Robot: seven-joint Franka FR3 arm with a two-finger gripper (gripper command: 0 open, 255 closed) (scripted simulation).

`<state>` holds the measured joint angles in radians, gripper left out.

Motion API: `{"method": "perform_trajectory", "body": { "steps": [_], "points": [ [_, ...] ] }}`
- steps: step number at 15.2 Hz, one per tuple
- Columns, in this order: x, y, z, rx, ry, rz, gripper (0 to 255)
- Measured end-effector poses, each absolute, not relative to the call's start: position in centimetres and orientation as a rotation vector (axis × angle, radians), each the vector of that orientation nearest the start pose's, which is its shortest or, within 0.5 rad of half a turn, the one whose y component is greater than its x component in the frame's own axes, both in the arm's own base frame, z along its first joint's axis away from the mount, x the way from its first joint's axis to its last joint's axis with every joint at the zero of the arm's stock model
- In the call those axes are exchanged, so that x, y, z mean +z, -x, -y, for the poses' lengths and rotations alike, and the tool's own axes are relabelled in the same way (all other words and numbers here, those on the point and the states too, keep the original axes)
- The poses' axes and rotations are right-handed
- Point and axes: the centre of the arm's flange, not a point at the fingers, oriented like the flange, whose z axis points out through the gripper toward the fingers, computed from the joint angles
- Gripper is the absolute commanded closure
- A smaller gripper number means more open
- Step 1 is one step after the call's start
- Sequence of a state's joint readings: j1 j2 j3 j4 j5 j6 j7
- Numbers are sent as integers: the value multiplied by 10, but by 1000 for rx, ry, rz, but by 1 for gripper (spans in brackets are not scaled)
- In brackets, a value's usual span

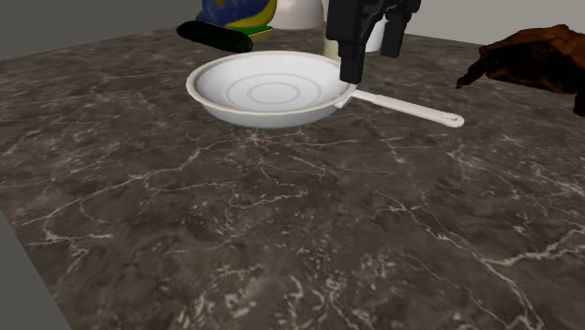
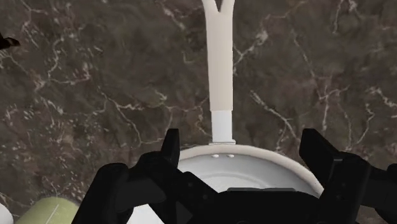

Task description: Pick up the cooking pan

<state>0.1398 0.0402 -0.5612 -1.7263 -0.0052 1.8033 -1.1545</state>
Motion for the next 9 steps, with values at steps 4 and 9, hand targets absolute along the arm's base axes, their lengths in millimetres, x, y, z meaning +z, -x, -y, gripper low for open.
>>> {"method": "perform_trajectory", "body": {
  "steps": [4, 9],
  "points": [
    [536, -542, 235, -13, 2946, 1217, 0],
    [510, -543, 236, -12, 2944, 1222, 0]
  ]
}}
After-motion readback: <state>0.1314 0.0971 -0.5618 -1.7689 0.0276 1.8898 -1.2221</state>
